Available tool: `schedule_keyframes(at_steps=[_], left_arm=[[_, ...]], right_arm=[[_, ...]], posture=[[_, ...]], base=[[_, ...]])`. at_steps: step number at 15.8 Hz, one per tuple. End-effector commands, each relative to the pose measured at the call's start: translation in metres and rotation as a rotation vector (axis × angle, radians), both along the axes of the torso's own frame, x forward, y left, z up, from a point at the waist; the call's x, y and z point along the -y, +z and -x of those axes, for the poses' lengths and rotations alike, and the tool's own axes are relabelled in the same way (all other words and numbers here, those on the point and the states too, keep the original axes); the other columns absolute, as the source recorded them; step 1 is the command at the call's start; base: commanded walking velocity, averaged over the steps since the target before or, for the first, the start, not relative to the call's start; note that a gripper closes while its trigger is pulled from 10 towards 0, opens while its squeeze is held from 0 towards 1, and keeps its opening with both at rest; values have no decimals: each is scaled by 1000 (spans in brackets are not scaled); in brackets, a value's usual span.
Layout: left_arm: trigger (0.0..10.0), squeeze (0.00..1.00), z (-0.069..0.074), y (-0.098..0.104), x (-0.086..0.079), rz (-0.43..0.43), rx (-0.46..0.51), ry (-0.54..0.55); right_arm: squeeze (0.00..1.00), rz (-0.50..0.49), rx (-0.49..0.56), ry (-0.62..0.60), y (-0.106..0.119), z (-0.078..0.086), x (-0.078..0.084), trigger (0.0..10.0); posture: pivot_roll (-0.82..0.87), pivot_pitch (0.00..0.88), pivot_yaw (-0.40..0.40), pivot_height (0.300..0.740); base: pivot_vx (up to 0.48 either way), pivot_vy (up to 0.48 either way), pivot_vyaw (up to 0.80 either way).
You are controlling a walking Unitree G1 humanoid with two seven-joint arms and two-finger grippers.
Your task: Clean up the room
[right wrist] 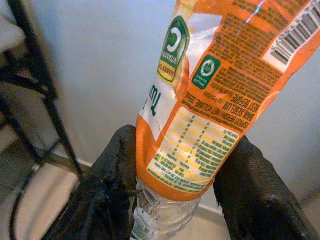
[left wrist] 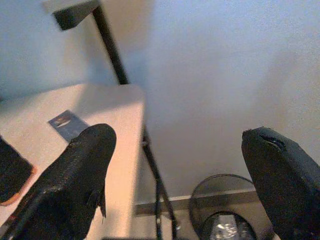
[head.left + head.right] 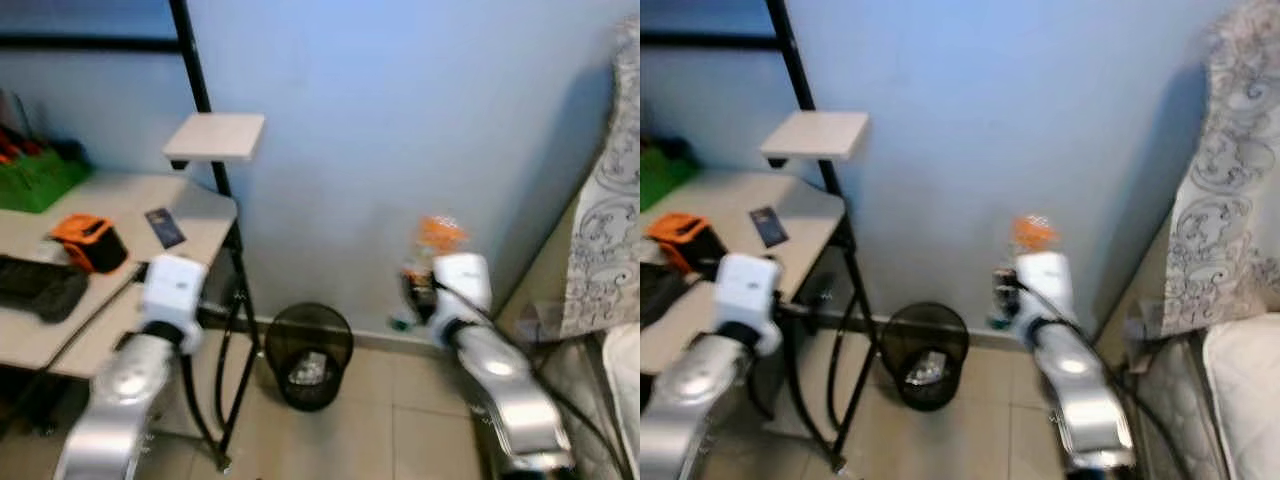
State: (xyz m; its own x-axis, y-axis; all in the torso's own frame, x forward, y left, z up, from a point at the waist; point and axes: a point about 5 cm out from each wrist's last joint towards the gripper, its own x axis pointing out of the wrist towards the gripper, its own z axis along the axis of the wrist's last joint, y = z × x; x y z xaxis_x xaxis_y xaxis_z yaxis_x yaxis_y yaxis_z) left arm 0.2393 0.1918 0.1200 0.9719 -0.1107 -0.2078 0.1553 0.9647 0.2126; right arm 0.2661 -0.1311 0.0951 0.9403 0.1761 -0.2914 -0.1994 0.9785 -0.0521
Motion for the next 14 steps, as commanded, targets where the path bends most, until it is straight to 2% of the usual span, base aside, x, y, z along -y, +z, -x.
schedule_keyframes(at_steps=[1, 6, 9, 13, 14], left_arm=[[10000, 0, -1, 1, 7, 5, 4, -26], [10000, 0, -2, 2, 7, 3, 2, -32], [10000, 0, -2, 1, 8, 2, 0, -33], [10000, 0, -1, 0, 8, -1, -6, -41], [10000, 0, 0, 0, 9, -6, -9, -49]], right_arm=[[0, 22, -2, -42, 0, 0, 12, 10000], [0, 25, -9, -45, -1, 0, 13, 10000], [0, 74, -6, -10, -2, 0, 11, 10000], [0, 101, -13, -2, -3, 1, 12, 10000], [0, 90, -14, -17, -3, 1, 14, 10000]], posture=[[-53, 0, 43, 740], [-51, 0, 42, 740], [-52, 0, 42, 740], [-55, 0, 39, 740], [-55, 0, 37, 740]], base=[[341, 0, 0], [338, 0, 0], [337, 0, 0], [339, 0, 700], [337, 0, 0]])
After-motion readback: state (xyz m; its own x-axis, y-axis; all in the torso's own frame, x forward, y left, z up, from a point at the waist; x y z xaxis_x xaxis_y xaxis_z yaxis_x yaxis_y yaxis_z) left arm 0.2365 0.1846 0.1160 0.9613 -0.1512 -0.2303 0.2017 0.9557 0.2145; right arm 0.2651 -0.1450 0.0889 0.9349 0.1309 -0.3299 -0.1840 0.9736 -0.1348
